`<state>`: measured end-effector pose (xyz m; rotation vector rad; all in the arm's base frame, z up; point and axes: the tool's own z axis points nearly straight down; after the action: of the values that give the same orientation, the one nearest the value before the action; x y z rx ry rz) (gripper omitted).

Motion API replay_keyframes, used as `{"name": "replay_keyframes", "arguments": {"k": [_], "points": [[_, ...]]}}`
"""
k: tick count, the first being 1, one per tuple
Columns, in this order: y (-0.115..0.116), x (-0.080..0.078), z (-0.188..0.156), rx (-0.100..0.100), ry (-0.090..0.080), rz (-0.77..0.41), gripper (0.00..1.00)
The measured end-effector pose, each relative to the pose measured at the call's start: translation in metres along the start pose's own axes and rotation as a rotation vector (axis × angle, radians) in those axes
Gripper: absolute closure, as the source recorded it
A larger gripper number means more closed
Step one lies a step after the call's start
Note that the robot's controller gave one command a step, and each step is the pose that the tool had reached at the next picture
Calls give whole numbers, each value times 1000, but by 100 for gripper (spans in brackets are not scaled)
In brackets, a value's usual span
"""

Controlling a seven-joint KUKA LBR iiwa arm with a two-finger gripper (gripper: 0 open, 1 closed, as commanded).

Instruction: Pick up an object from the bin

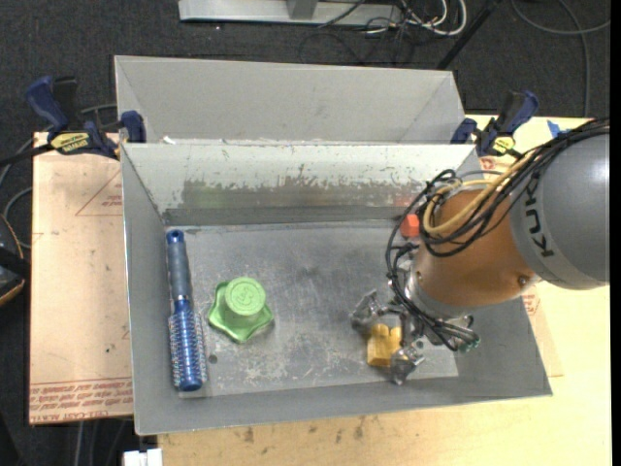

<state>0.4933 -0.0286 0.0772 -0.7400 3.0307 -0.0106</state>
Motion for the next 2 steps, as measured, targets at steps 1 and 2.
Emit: {"name": "replay_keyframes", "arguments": {"k": [1, 2], "points": [[-34, -4, 4, -13, 8, -213, 0], [-36, -5, 2, -10, 7, -213, 100]]}}
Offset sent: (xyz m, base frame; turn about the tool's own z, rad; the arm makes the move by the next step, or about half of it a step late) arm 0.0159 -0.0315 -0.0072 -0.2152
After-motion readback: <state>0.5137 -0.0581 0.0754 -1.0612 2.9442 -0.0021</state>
